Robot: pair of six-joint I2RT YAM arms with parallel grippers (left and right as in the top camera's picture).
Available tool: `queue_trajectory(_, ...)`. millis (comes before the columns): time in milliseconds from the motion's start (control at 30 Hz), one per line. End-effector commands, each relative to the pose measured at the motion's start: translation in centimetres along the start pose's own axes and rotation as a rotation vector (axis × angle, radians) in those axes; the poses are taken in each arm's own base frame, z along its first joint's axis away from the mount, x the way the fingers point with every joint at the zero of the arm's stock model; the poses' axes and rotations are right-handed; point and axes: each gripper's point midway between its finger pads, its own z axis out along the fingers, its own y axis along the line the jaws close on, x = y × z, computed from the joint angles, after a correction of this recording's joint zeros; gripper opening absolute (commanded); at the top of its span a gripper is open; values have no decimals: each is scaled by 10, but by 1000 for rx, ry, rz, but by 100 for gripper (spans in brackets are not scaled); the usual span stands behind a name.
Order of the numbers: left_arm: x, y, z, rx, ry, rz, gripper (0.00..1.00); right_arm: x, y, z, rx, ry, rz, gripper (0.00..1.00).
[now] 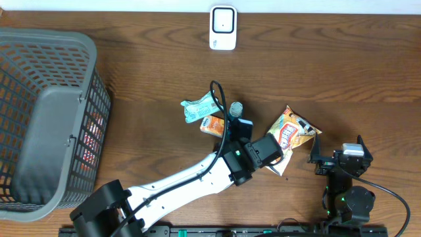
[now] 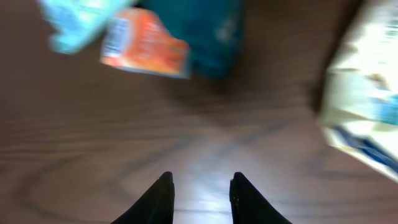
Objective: Scan the item barcode
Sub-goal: 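Lower the snack bag right of the bottle and open the left gripper, then reach the left gripper into the basket and grasp the red Top chocolate bar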
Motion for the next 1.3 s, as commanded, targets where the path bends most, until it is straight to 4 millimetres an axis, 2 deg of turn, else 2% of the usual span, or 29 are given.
queue_trajectory(0, -25, 35, -13, -149, -141, 38, 31, 1, -2, 0, 11, 2, -11, 99)
queue_trajectory(33, -31, 46, -17, -186, -166, 31, 39, 1, -2, 0, 11, 2, -11, 99)
queue_trajectory(100, -41, 65, -25, -231, -199, 4, 43, 1, -2, 0, 11, 2, -11, 99)
queue_trajectory(233, -66, 113, -44, -283, -244, -104, 47, 1, -2, 0, 11, 2, -10, 99)
queue_trajectory(333, -91, 155, -67, -293, -294, -202, 49, 1, -2, 0, 11, 2, -11, 99)
queue_trajectory(433, -118, 200, -104, -305, -385, -292, 52, 1, -2, 0, 11, 2, -10, 99)
queue_trajectory(533, -139, 254, -152, -320, -514, -458, 59, 1, -2, 0, 11, 2, -11, 99)
queue_trajectory(600, -142, 289, -183, -344, -595, -577, 63, 1, -2, 0, 11, 2, -11, 99)
queue_trajectory(667, -138, 320, -204, -380, -653, -670, 67, 1, -2, 0, 11, 2, -10, 99)
queue_trajectory(733, -127, 351, -220, -436, -691, -762, 72, 1, -2, 0, 11, 2, -11, 99)
queue_trajectory(767, -114, 373, -225, -490, -688, -820, 73, 1, -2, 0, 11, 2, -11, 99)
queue_trajectory(867, -84, 409, -219, -582, -610, -926, 78, 1, -2, 0, 11, 2, -11, 99)
queue_trajectory(1000, -44, 438, -181, -580, -394, -1051, 79, 1, -2, 0, 11, 2, -11, 99)
queue_trajectory(1100, -19, 447, -144, -484, -214, -1149, 79, 1, -2, 0, 11, 2, -11, 99)
queue_trajectory(1267, 6, 442, -89, -292, 29, -1325, 81, 1, -2, 0, 11, 2, -11, 99)
